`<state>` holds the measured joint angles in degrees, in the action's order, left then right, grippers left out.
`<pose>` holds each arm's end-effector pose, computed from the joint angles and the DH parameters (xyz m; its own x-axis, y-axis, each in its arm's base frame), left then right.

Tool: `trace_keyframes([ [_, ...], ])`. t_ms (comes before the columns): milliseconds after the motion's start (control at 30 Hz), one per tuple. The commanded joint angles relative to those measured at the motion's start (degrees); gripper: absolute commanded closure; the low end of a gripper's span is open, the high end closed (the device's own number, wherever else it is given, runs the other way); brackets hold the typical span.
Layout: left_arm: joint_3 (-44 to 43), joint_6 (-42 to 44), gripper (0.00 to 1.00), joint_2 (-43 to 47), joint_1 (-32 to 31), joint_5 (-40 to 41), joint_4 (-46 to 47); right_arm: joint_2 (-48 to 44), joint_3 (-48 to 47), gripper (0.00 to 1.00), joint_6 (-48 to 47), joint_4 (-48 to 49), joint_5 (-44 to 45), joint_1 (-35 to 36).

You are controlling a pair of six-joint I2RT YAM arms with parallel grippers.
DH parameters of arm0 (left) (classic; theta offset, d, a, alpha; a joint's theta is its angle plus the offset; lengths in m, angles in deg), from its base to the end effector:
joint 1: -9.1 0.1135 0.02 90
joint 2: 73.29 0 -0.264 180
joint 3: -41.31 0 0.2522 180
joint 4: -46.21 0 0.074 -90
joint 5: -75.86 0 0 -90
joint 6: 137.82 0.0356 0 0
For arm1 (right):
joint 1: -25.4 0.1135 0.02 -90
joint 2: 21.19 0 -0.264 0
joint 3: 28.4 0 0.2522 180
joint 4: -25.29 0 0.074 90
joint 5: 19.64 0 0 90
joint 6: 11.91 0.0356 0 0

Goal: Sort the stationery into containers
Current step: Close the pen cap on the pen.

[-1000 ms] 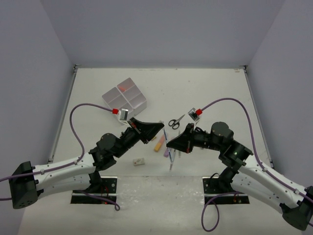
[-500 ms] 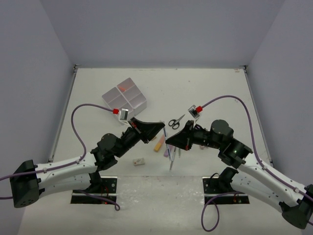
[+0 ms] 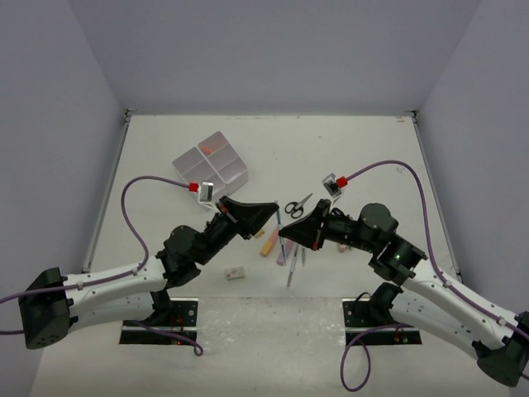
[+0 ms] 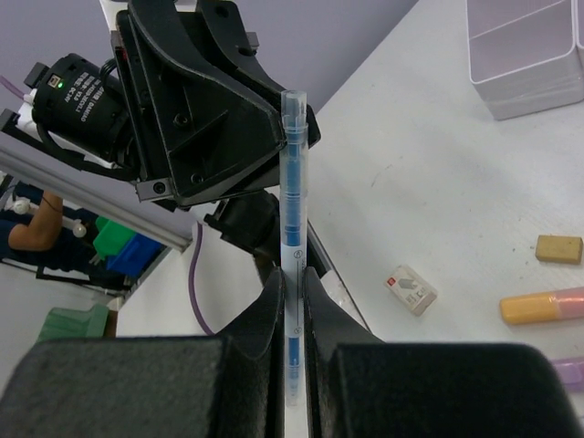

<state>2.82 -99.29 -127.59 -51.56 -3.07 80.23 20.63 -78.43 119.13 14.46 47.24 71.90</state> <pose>0.1099 -0.1815 0.2932 -0.5040 -0.6703 -0.5448 0.5970 0.1855 -0.7805 0.1134 0.1398 0.3207 -0.6390 0.2038 -0.7417 -0.6862 0.2847 0.6694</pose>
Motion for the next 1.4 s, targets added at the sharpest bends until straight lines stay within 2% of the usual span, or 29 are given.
trace_keyframes([
  [0, -1.2, 1.61, 0.75, -1.25, -0.16, -2.53, -2.05, -0.16, -3.09, 1.0, -1.9, 7.1, 1.23, -0.09],
  [67, -2.57, 2.8, 0.57, -1.25, -0.16, -2.96, -3.72, -0.37, -3.31, 1.0, -3.5, 6.26, 0.06, -0.09],
  [100, -3.15, 3.16, 0.52, -1.22, -0.16, -3.0, -4.35, -0.54, -3.39, 1.0, -4.07, 5.75, -0.19, -0.12],
  [133, -3.59, 3.26, 0.52, -1.18, -0.16, -2.86, -4.75, -0.78, -3.44, 1.0, -4.37, 5.11, -0.05, -0.17],
  [200, -3.92, 3.39, 0.55, -1.07, -0.16, -2.81, -4.89, -1.21, -3.45, 1.0, -4.65, 4.28, 0.52, -0.18],
  [267, -3.99, 3.39, 0.76, -1.0, -0.16, -3.02, -4.75, -1.43, -3.45, 1.0, -4.79, 3.77, 0.6, -0.18],
  [300, -4.11, 3.39, 0.83, -0.98, -0.16, -3.12, -4.72, -1.53, -3.4, 1.0, -4.88, 3.61, 0.61, -0.13],
  [433, -4.64, 4.04, 1.0, -1.45, -0.08, -5.74, -3.69, -1.68, -3.39, 1.0, -5.1, 3.35, 1.26, -0.17],
  [533, -4.81, 4.42, 1.0, -1.68, -0.16, -6.86, -3.07, -1.14, -3.65, 0.99, -5.2, 3.69, 0.75, -0.09],
  [600, -5.07, 5.78, 1.0, -1.6, -0.16, -8.67, -2.07, 0.43, -3.94, 0.8, -5.58, 4.57, -1.84, -0.14],
  [633, -5.42, 6.64, 1.0, -1.56, -0.16, -9.61, -1.88, 1.33, -3.98, 0.75, -5.66, 5.12, -3.37, -0.18],
  [700, -6.48, 8.62, 1.0, -1.43, -0.16, -11.72, -1.65, 3.39, -3.9, 0.7, -5.47, 6.53, -7.11, -0.18],
  [767, -7.14, 9.65, 1.0, -1.33, -0.16, -13.03, -1.88, 4.14, -3.89, 0.7, -4.79, 8.02, -9.74, -0.09],
  [800, -7.77, 10.26, 1.0, -1.33, -0.16, -13.42, -2.06, 5.29, -3.89, 0.71, -4.36, 9.56, -11.67, -0.04],
  [833, -8.21, 10.72, 1.0, -1.31, -0.16, -13.59, -2.3, 6.16, -4.03, 0.77, -4.0, 10.33, -12.83, -0.01],
  [867, -8.38, 11.0, 1.0, -1.25, -0.16, -13.54, -2.57, 6.55, -4.3, 0.87, -3.72, 10.18, -13.07, -0.01],
  [900, -8.4, 11.11, 1.0, -1.17, -0.16, -13.53, -2.68, 6.68, -4.41, 0.89, -3.68, 10.31, -13.17, -0.08],
  [967, -8.39, 11.31, 1.0, -0.94, -0.18, -12.77, -3.09, 6.43, -4.38, 1.0, -3.98, 10.05, -13.06, -0.01],
  [1000, -8.55, 11.5, 0.99, -0.86, -0.22, -12.29, -3.73, 6.07, -4.3, 1.0, -4.22, 9.81, -12.62, -0.01],
  [1033, -8.77, 11.75, 0.94, -0.82, -0.23, -11.87, -4.43, 5.73, -4.23, 1.0, -4.46, 9.54, -12.08, -0.01],
  [1133, -10.16, 13.25, 0.37, -1.08, -0.17, -11.29, -6.87, 4.69, -4.14, 1.0, -5.35, 8.3, -10.22, -0.09],
  [1233, -12.25, 14.63, 0.08, -0.93, -0.19, -8.94, -11.41, 4.38, -4.07, 1.0, -6.3, 7.09, -9.3, -0.09],
  [1267, -13.07, 15.15, 0.0, -0.8, -0.16, -7.5, -12.7, 4.43, -4.06, 1.0, -6.6, 6.73, -9.3, -0.09],
  [1367, -17.58, 17.34, 0.02, -0.74, -0.16, -2.24, -19.34, 4.98, -3.9, 1.0, -6.91, 6.71, -10.48, -0.07],
])
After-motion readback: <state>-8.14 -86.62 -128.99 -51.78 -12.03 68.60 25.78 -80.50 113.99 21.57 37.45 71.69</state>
